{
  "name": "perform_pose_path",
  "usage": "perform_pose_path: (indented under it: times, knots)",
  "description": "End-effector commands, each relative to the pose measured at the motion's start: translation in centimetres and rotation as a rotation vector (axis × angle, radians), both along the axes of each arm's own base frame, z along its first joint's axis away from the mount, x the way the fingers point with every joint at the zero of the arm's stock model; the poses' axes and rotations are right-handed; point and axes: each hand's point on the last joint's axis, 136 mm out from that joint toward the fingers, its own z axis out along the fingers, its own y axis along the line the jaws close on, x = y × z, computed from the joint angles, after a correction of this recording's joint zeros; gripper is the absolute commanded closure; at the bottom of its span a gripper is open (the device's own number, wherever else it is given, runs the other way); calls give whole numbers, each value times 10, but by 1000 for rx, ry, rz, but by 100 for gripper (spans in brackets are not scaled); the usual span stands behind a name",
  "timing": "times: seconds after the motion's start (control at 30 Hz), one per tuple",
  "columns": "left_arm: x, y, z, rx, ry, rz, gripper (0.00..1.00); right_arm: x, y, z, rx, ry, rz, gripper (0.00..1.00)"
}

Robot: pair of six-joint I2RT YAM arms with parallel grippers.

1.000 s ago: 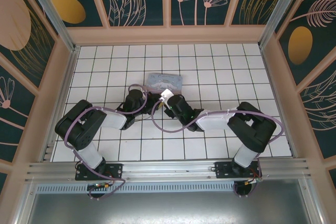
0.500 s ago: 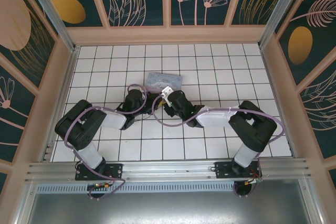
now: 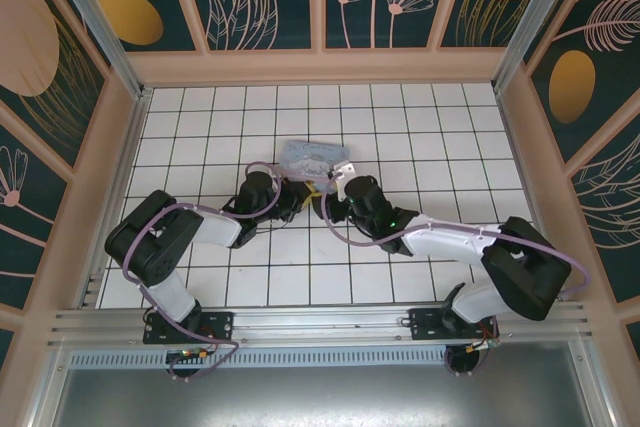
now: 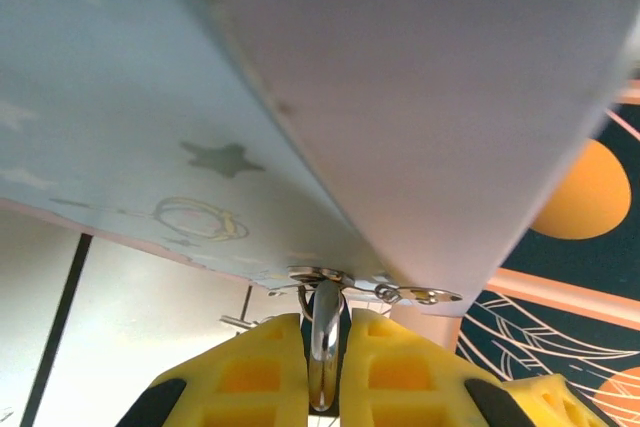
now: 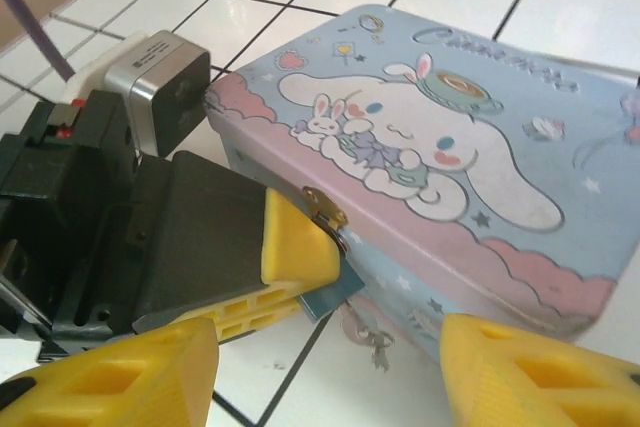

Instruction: Unlock the padlock with the key

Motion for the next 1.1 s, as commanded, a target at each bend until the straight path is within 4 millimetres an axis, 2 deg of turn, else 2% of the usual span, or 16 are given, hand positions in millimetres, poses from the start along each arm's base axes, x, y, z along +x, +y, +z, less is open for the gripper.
perform_pose_path:
  times: [0.0, 0.17, 0.37, 0.43, 0.53, 0.77, 0.8, 1.07]
  knots:
    - [-6, 2, -6, 45, -24, -29, 100, -3, -2, 12, 184, 96, -57, 39]
    - [-10, 6, -16, 105, -25, -46, 100, -6, 1, 12, 331, 192, -83, 38]
    - [-18, 8, -30, 147, -16, -86, 100, -5, 11, -13, 402, 311, -101, 38]
    - [-21, 8, -43, 167, 10, -98, 99, -3, 13, -21, 407, 337, -107, 38]
    - [-22, 8, -47, 176, 11, -110, 89, 2, 10, -27, 430, 357, -136, 38]
    - [-24, 13, -45, 210, -6, -109, 67, 12, -14, -28, 522, 387, -212, 38]
    - [-22, 13, -34, 202, -34, -105, 64, 12, -16, -27, 531, 387, -215, 38]
    - [-25, 24, -12, 225, -89, -79, 37, 15, -20, -29, 541, 397, -224, 38]
